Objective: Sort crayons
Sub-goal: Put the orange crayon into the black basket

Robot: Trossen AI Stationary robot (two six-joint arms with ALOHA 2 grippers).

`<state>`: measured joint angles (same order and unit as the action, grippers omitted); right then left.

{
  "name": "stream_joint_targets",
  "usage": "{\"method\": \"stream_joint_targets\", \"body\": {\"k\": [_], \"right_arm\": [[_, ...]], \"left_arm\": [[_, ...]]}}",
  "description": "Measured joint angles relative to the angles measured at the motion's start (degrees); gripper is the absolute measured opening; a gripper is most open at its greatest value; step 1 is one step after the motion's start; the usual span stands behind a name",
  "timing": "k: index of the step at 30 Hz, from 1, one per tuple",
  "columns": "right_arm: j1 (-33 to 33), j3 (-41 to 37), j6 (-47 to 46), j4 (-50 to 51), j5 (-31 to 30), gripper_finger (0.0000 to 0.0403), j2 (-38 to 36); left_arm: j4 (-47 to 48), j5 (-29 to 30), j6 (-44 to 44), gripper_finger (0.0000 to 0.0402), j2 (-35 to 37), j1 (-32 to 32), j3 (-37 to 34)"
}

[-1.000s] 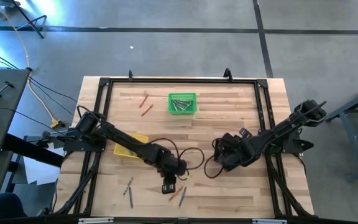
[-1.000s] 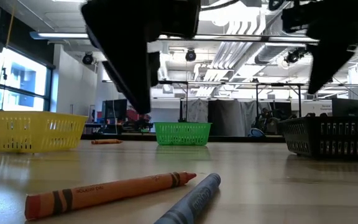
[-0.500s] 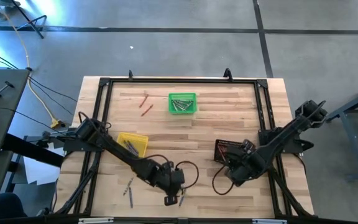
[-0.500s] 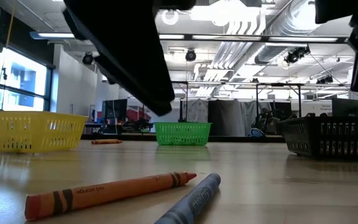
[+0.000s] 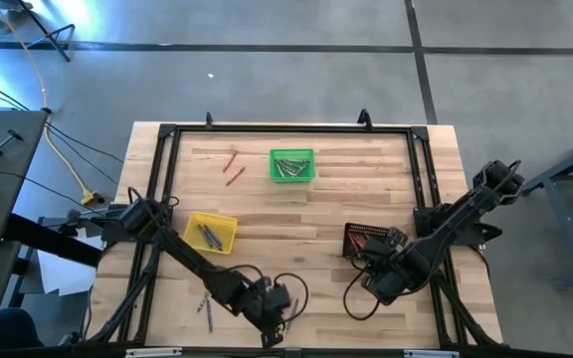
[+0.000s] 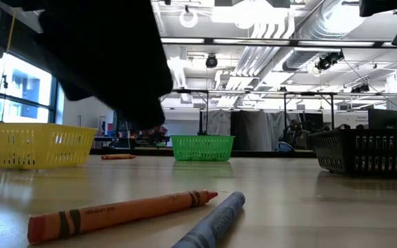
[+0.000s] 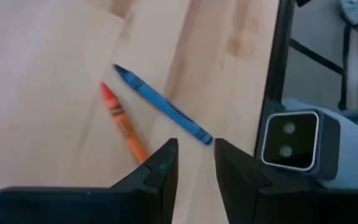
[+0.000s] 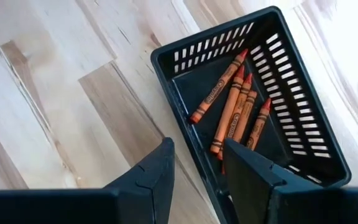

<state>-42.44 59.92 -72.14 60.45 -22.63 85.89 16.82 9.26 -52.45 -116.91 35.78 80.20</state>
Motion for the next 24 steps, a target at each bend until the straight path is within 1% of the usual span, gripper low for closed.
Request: {"method": "stream_joint_targets", "body": {"k": [3, 4, 7, 10, 12, 16, 20, 24], "right_arm": [[0.0, 0.0, 0.1, -0.1, -0.5, 0.0128, 0.0], [0.0, 0.0, 0.1, -0.1, -0.5, 0.0128, 0.0], [0.0, 0.0, 0.1, -0.1, -0.5, 0.0128, 0.0], [0.0, 0.0, 0.1, -0.2, -0.5, 0.0128, 0.0], [0.0, 0.0, 0.1, -0.3, -0.5, 0.0128, 0.0], [0.0, 0.0, 0.1, -0.4, -1.1, 0.0128, 0.0], [0.0, 0.0, 0.1, -0.4, -1.2, 0.0128, 0.0], [0.0, 0.0, 0.1, -0.6, -1.2, 0.0128, 0.0]], "left_arm": [[0.1, -0.4, 0.2, 0.0094, -2.1, 0.4, 2.3], [1.5, -0.7, 0.8, 0.0094, -2.9, 0.4, 3.4], [7.3, -1.0, 3.1, 0.0094, -5.4, 0.3, 7.3], [14.2, 0.2, 3.6, 0.0094, -7.0, -0.1, 11.1], [18.1, 1.3, 3.6, 0.0094, -7.2, -0.2, 12.4], [18.2, 4.1, 3.6, 0.0094, -6.9, -0.6, 12.8], [18.0, 1.6, 2.9, 0.0094, -7.2, -1.0, 12.8], [18.9, 1.4, 3.3, 0.0094, -9.0, -0.9, 12.7]]}}
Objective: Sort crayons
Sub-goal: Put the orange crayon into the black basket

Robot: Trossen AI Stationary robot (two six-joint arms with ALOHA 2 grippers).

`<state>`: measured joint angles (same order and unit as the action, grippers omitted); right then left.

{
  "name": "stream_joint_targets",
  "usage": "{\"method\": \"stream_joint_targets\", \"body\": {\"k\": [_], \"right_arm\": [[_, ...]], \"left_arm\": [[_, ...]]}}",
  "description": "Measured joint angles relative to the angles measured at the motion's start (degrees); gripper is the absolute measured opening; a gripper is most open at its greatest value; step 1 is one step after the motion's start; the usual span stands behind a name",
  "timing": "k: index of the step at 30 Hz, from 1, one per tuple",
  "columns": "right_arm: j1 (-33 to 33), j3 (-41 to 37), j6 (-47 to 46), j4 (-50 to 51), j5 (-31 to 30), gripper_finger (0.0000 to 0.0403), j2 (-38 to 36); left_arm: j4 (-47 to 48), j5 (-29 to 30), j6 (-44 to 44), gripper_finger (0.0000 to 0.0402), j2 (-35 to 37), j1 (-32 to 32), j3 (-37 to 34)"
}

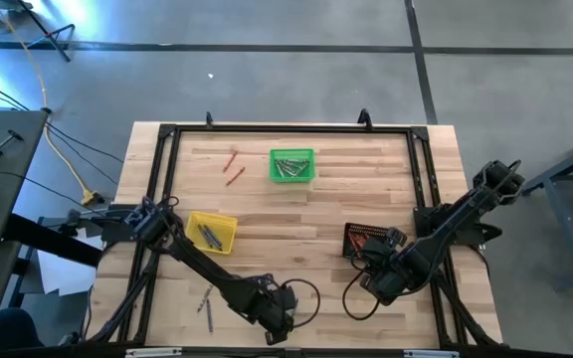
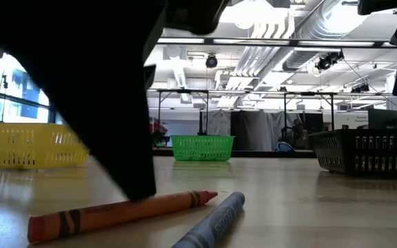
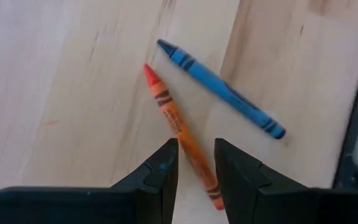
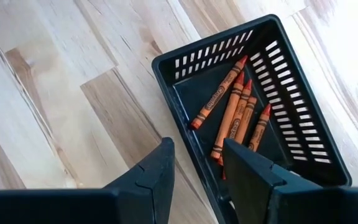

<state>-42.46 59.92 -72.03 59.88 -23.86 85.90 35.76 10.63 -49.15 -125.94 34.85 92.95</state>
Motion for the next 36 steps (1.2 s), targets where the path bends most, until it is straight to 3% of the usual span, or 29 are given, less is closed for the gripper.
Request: {"method": "stream_joint_targets", "body": {"k": [15, 18, 23, 28, 36], "right_arm": [[-0.1, 0.0, 0.0, -0.6, 0.0, 0.0128, 0.0], [-0.1, 0.0, 0.0, -0.6, 0.0, 0.0128, 0.0], [-0.1, 0.0, 0.0, -0.6, 0.0, 0.0128, 0.0], [-0.1, 0.0, 1.1, -0.6, 0.7, 0.0128, 0.0], [-0.1, 0.0, 1.5, -1.0, 7.0, 0.0128, 0.0]], "left_arm": [[2.2, 1.5, 3.8, 0.0091, -3.2, -0.2, 0.3], [2.4, 1.5, 5.7, 0.0073, -3.2, -0.5, 0.2], [3.5, -0.3, 6.3, 0.0011, -3.2, -1.3, 0.3], [3.9, -3.7, 6.0, 0.0004, -3.1, -2.0, 0.3], [4.4, -4.4, 9.3, 0.0001, 0.0, -4.2, -0.3]]}}
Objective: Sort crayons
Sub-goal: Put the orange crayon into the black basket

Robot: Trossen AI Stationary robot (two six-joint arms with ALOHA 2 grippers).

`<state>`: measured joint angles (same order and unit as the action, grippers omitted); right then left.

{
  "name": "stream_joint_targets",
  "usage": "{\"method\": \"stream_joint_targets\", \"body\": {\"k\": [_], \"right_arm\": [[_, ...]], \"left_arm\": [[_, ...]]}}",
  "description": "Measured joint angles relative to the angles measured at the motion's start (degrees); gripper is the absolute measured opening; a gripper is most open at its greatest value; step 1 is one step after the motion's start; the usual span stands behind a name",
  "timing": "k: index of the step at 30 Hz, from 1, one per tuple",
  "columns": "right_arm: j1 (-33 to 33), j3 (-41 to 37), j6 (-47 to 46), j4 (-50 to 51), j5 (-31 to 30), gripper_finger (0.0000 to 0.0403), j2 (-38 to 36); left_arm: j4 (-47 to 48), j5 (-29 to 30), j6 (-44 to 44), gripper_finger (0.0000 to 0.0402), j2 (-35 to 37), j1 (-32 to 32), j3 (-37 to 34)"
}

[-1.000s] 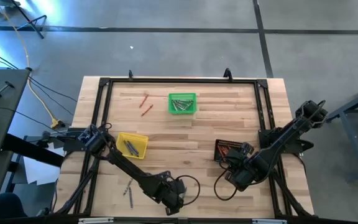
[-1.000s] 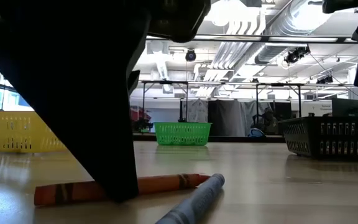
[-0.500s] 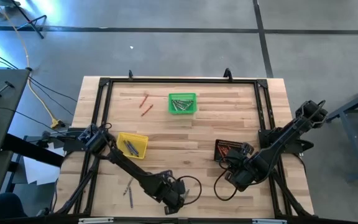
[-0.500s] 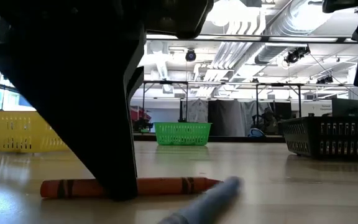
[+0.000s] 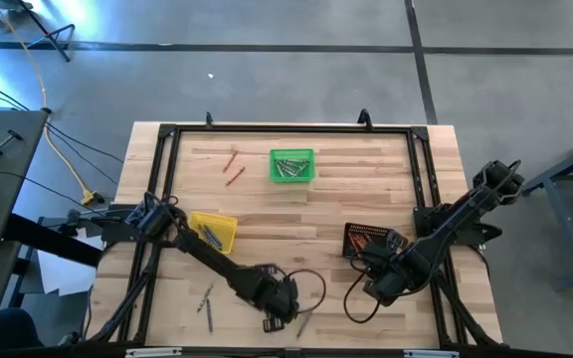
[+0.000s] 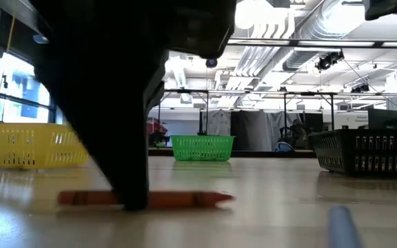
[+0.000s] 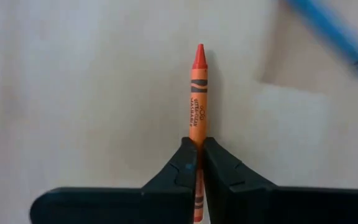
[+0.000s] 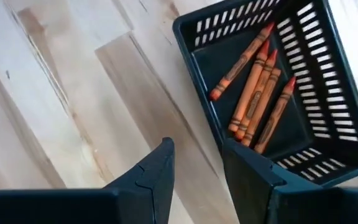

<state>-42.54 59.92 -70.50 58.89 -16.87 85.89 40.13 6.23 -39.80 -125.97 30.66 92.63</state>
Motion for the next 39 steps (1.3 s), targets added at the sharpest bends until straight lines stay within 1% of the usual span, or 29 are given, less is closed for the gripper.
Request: {"method": "stream_joint_targets", "body": {"k": [2, 4, 9, 13, 16, 18, 20, 23, 25, 28, 30, 32, 35, 37, 39], "right_arm": [[0.0, 0.0, 0.0, -0.4, -0.7, 0.0128, 0.0], [-0.2, 0.0, 0.7, -0.6, -3.7, 0.0128, 0.0], [-0.6, 0.0, -1.4, -1.8, -16.9, 0.0128, -0.7], [-0.6, 0.0, -1.5, -4.2, -27.5, 0.0128, -0.8], [-0.6, -0.3, -1.6, -5.9, -35.3, 0.0128, -0.9], [-0.6, -1.2, -3.0, -5.4, -39.0, 0.0128, -0.9], [-0.2, -2.9, -5.9, -5.3, -41.2, 0.0128, -1.0], [0.7, -6.8, -11.3, -5.1, -41.4, 0.0128, -1.4], [1.4, -9.8, -14.4, -5.9, -41.9, 0.0128, -1.8], [3.0, -13.7, -15.4, -10.4, -44.5, 0.0128, -3.4], [4.5, -15.6, -13.3, -13.3, -47.2, 0.0128, -5.1], [6.5, -17.5, -9.6, -16.9, -49.6, 0.0128, -7.4], [10.0, -19.5, -0.1, -24.9, -51.9, 0.0128, -11.0], [12.0, -20.5, 9.3, -32.3, -51.5, 0.0128, -13.3], [13.3, -21.3, 20.7, -41.0, -48.2, 0.0128, -15.4]], "left_arm": [[0.3, 1.6, 2.3, 0.0001, 1.0, -1.1, -0.2], [1.0, 3.3, 4.1, 0.0001, 2.9, -2.2, -0.1], [2.2, 7.7, 10.9, 0.0, 6.5, -4.7, 0.0], [-0.2, 12.5, 18.2, 0.0, 9.6, -7.9, 0.2], [-1.5, 13.4, 22.9, 0.0, 11.2, -10.5, 0.2], [-2.2, 13.7, 25.5, 0.0, 12.6, -12.2, 0.0], [-3.0, 14.1, 27.8, 0.0, 14.2, -13.9, -1.1], [-3.6, 14.5, 29.7, 0.0, 16.3, -16.5, -3.8], [-7.0, 15.0, 31.2, 0.0, 18.0, -18.3, -6.6], [-14.9, 14.4, 33.1, 0.0, 20.7, -21.7, -11.8], [-23.5, 11.2, 34.8, 0.0, 22.2, -24.3, -15.6], [-33.1, 5.8, 36.8, 0.0, 23.6, -27.2, -19.5], [-48.2, -2.0, 37.0, 0.0, 24.4, -31.7, -23.5], [-52.8, -3.7, 35.8, 0.0, 24.4, -34.1, -24.6], [-54.0, -3.7, 35.4, 0.0, 24.4, -35.7, -24.9]]}}
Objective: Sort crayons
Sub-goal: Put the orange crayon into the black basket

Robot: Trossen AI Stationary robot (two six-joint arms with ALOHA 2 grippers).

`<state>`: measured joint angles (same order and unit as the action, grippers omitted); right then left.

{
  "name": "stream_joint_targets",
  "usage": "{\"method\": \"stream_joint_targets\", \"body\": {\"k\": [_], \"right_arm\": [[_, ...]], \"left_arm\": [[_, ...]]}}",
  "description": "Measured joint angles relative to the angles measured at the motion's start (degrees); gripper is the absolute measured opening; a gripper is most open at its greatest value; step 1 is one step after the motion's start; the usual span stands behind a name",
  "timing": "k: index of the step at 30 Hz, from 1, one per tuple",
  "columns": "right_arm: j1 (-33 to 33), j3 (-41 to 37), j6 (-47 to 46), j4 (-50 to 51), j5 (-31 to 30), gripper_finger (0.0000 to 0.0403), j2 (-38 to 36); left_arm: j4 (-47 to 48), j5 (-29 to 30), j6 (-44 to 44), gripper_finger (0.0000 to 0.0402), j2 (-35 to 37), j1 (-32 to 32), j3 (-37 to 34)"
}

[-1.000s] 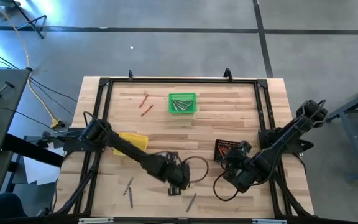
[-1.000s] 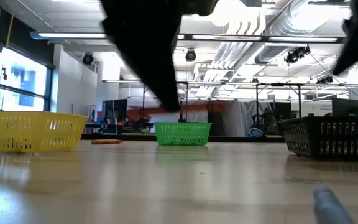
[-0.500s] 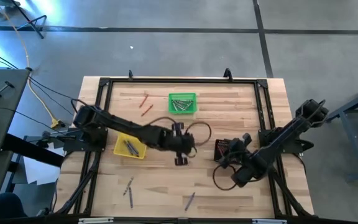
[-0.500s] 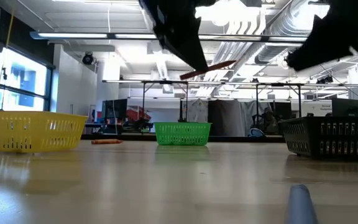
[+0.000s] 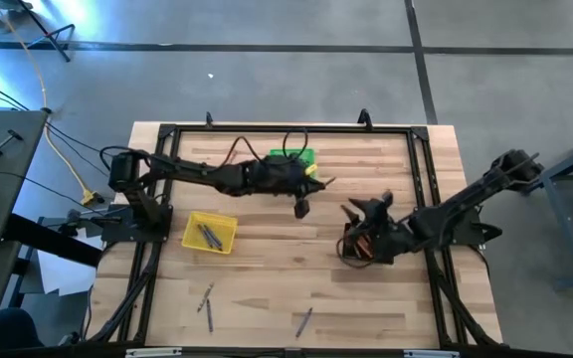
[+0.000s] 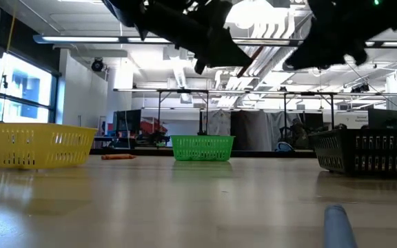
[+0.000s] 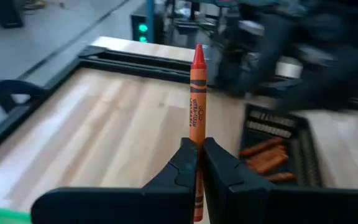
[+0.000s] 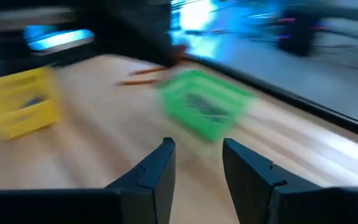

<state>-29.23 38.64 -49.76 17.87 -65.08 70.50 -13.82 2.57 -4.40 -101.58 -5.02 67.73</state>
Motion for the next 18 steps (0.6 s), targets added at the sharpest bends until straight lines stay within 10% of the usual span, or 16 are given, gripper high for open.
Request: {"method": "stream_joint_targets", "body": {"k": [7, 18], "right_arm": [[2.2, -1.1, 33.9, -28.7, 24.2, 0.0128, -5.5], [0.1, -1.1, 24.6, -16.0, 20.1, 0.0128, -8.6]], "left_arm": [[-1.1, -0.2, -0.5, 0.0, 0.0, 1.1, 0.0], [-5.8, 3.2, 0.1, 0.0, 0.0, 8.0, 0.0]]}}
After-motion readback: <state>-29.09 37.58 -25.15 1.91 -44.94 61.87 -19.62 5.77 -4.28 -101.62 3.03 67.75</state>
